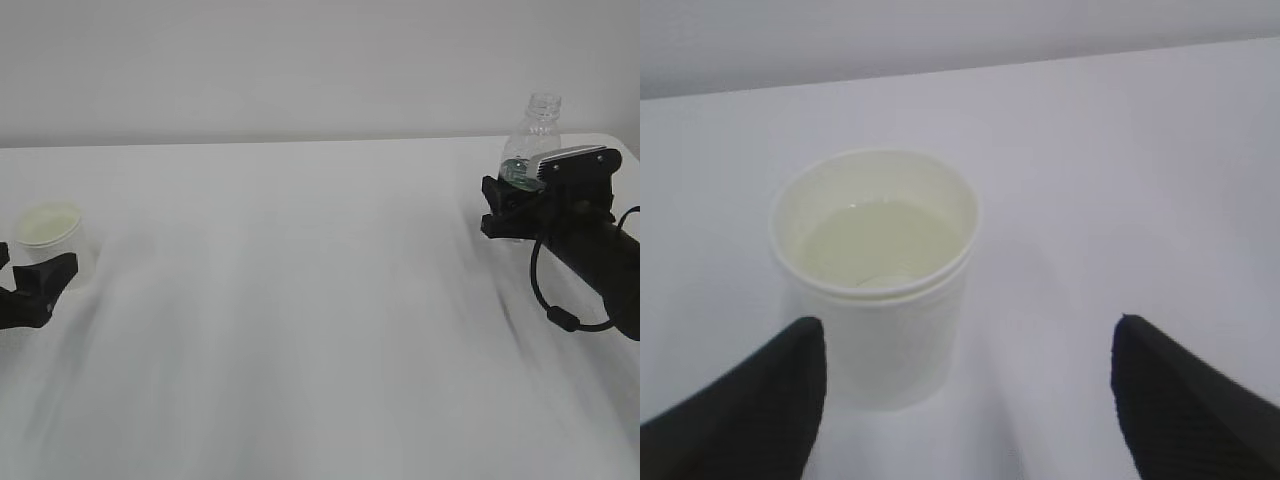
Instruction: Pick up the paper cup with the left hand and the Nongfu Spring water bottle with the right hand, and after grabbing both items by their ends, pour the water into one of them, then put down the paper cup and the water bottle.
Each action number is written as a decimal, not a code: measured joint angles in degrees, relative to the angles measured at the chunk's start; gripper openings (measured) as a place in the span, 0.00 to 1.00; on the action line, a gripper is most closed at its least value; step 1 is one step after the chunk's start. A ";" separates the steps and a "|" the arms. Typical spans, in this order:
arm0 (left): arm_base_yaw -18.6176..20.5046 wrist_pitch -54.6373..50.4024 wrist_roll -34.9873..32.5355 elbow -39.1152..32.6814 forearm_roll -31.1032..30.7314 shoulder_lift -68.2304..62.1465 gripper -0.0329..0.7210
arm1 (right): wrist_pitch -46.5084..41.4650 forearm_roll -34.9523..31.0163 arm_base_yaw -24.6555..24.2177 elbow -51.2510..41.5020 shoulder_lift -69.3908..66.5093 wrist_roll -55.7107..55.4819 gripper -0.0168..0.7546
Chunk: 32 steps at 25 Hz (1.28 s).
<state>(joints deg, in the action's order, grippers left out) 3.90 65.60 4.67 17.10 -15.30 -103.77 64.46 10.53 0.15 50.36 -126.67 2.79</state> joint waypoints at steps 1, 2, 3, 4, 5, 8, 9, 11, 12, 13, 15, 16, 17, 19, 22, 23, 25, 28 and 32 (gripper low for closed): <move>0.00 0.00 0.72 0.00 -1.03 0.54 0.90 | 0.00 0.00 0.00 0.00 0.00 0.00 0.63; 0.00 0.00 1.30 0.00 -2.12 1.21 0.90 | 0.00 0.00 0.00 0.00 0.00 0.00 0.63; 0.00 0.00 1.87 0.00 -3.23 1.52 0.90 | 0.00 0.00 0.00 0.00 0.00 0.00 0.63; 0.00 0.00 2.42 0.00 -4.19 1.64 0.89 | 0.00 0.00 0.00 0.00 0.00 0.00 0.63; 0.00 0.00 3.06 0.00 -5.59 1.64 0.89 | 0.00 0.00 0.00 0.00 0.00 0.00 0.63; 0.00 0.00 4.73 0.00 -8.63 1.64 0.88 | 0.00 0.00 0.00 0.00 0.00 0.00 0.63; 0.00 0.00 5.25 0.00 -9.60 1.64 0.88 | 0.00 0.00 0.00 0.00 0.00 0.00 0.63; 0.00 0.00 6.31 0.00 -11.44 1.64 0.87 | 0.00 0.00 0.00 0.00 -0.11 0.00 0.63; 0.00 0.00 6.86 0.00 -12.44 1.64 0.87 | 0.00 0.00 0.00 0.00 -0.22 0.00 0.63; 0.00 0.00 7.33 0.00 -13.31 1.64 0.87 | 0.12 0.00 0.00 0.00 -0.51 0.00 0.63; 0.00 0.00 7.85 0.00 -14.32 1.64 0.86 | 0.13 -0.36 0.00 0.00 -1.67 0.00 0.63; 0.00 0.00 7.95 0.00 -14.69 1.64 0.86 | 0.13 -0.50 0.00 0.00 -2.29 0.00 0.63; 0.00 0.00 8.08 0.00 -15.04 1.64 0.86 | 0.13 -0.81 0.00 0.00 -2.73 0.00 0.63; 0.00 0.00 8.19 0.00 -15.58 1.64 0.85 | 0.36 -1.06 0.00 0.00 -3.44 0.00 0.63; 0.00 0.00 8.31 0.00 -15.95 1.64 0.84 | 0.49 -1.25 0.00 0.13 -3.54 0.00 0.63; 0.00 0.00 8.31 0.00 -15.95 1.64 0.84 | 0.49 -1.25 0.00 0.13 -3.54 0.00 0.63; 0.00 0.00 8.31 0.00 -16.07 1.64 0.83 | 0.49 -1.25 0.00 0.13 -3.54 0.00 0.63; 0.00 0.00 8.31 0.00 -16.07 1.64 0.83 | 0.71 -1.25 0.00 0.13 -3.65 0.00 0.63; 0.00 0.00 8.31 0.00 -16.19 1.64 0.83 | 0.71 -1.25 0.00 0.13 -3.65 0.00 0.64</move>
<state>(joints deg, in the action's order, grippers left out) 3.90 65.60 12.98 17.10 -31.48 -102.13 65.17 9.28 0.15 50.49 -130.32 2.79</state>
